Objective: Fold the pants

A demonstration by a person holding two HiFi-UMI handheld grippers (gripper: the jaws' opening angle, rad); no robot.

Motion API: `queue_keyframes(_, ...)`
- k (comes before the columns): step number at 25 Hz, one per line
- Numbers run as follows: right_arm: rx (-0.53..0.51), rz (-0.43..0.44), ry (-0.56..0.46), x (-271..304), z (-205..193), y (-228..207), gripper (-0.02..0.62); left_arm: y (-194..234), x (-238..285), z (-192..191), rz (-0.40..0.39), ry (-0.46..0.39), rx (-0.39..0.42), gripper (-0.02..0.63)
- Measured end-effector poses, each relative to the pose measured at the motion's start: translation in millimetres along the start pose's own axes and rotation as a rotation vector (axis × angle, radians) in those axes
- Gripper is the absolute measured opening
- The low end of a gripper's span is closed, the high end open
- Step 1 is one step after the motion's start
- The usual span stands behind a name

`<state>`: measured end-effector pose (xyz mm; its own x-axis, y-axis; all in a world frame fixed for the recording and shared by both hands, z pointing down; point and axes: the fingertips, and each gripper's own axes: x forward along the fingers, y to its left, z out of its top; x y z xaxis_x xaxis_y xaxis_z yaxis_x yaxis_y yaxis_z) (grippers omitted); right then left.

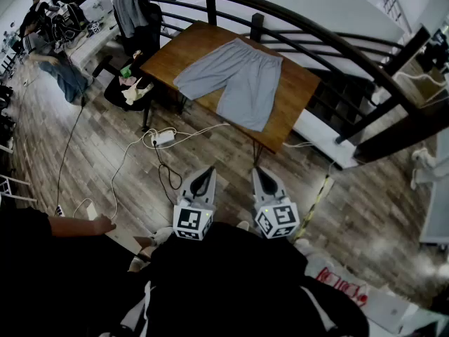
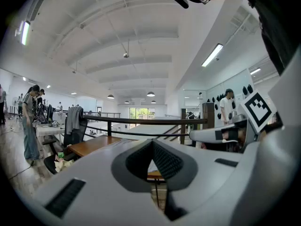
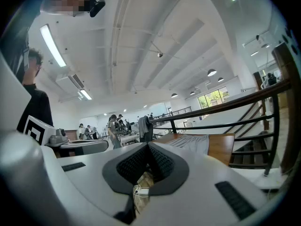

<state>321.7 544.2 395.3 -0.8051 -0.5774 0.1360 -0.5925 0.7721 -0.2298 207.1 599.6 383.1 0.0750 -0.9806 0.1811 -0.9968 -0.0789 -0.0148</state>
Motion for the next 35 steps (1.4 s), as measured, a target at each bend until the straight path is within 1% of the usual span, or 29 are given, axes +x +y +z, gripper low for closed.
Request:
queue_keyframes(4, -0.002, 0.016, -0.012, 1, 6, -11, 0.003, -8, 10, 8, 0.009, -0.016, -0.026, 0.003)
queue_keyframes(8, -0.008, 0.017, -0.014, 1, 8, -24, 0.003, -12, 17, 6, 0.022, -0.008, 0.003, 0.003)
queue_keyframes(14, 0.018, 0.027, -0.015, 12, 9, -48, 0.004, -14, 36, 7, 0.054, -0.001, -0.015, 0.002)
queue_keyframes(17, 0.021, 0.03, -0.023, 28, 13, -57, 0.003, -7, 54, 2, 0.049, 0.006, -0.011, 0.002)
queue_keyframes(21, 0.024, 0.008, -0.028, 68, 10, -78, 0.003, 18, 97, -7, 0.029, 0.0, -0.019, 0.002)
queue_keyframes(24, 0.033, -0.02, -0.039, 114, 13, -96, 0.005, 48, 145, -7, -0.003, -0.016, -0.05, 0.002)
queue_keyframes(28, 0.012, -0.061, -0.054, 189, 26, -118, 0.003, 101, 214, -1, -0.064, -0.021, -0.025, 0.003)
queue_keyframes(30, 0.016, -0.086, -0.052, 247, 39, -134, 0.004, 142, 261, 9, -0.083, -0.02, -0.043, 0.003)
queue_keyframes(32, 0.035, -0.118, -0.045, 322, 57, -149, 0.003, 198, 317, 23, -0.108, -0.007, -0.051, 0.002)
queue_keyframes(35, 0.053, -0.184, -0.027, 415, 81, -162, 0.004, 271, 384, 44, -0.171, 0.018, -0.07, 0.002)
